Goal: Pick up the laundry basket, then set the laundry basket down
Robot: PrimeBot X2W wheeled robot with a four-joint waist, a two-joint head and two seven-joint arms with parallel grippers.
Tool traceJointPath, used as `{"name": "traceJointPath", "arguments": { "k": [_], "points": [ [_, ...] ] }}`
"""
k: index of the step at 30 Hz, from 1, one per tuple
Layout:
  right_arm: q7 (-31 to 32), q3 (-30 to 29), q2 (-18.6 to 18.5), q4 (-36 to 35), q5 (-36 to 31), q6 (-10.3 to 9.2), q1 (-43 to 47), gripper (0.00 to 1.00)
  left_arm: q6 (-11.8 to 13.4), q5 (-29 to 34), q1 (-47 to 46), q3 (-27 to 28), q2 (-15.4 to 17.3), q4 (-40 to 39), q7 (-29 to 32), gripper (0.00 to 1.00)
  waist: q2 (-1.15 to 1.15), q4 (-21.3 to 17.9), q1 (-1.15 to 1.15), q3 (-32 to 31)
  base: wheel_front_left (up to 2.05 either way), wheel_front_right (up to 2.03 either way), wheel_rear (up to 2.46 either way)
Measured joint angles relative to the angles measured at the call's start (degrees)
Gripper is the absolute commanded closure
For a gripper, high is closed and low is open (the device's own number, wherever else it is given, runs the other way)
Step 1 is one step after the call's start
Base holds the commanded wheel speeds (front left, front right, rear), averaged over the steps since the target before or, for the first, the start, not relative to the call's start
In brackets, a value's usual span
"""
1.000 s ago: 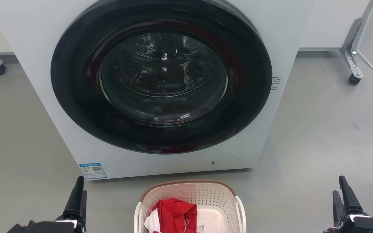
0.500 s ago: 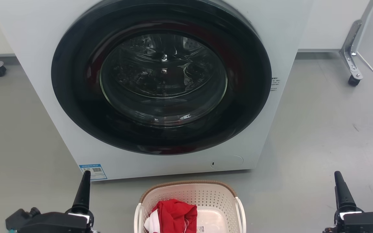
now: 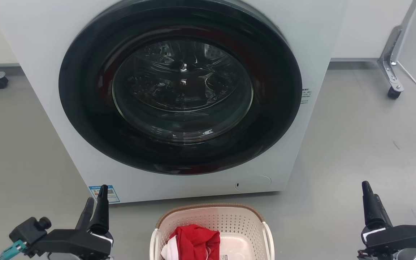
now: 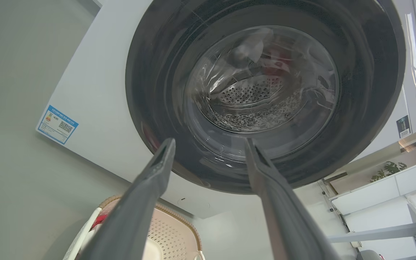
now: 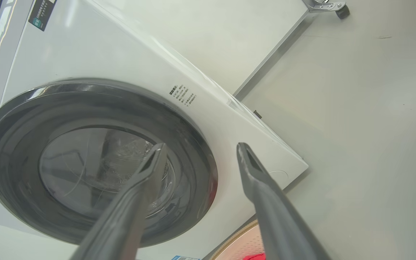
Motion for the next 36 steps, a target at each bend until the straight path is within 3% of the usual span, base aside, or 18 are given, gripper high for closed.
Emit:
{"name": "traceJointPath", "arguments": {
  "k": [12, 36],
  "points": [
    [-2.34, 3.67, -2.68, -0.92, -11.95, -2.93, -0.37, 0.00, 1.68, 9.88, -0.73, -2.97, 1.25, -1.87, -2.26, 0.00, 0.00, 0.07, 0.00, -0.13, 0.00, 0.00, 0.00],
    [-7.35, 9.57, -5.21, -2.56, -32.60, -6.41, -1.18, 0.00, 5.39, 26.88, -0.73, -7.73, 2.21, -4.07, -7.49, 0.00, 0.00, 0.05, -0.01, -0.05, 0.00, 0.00, 0.00]
  ]
}}
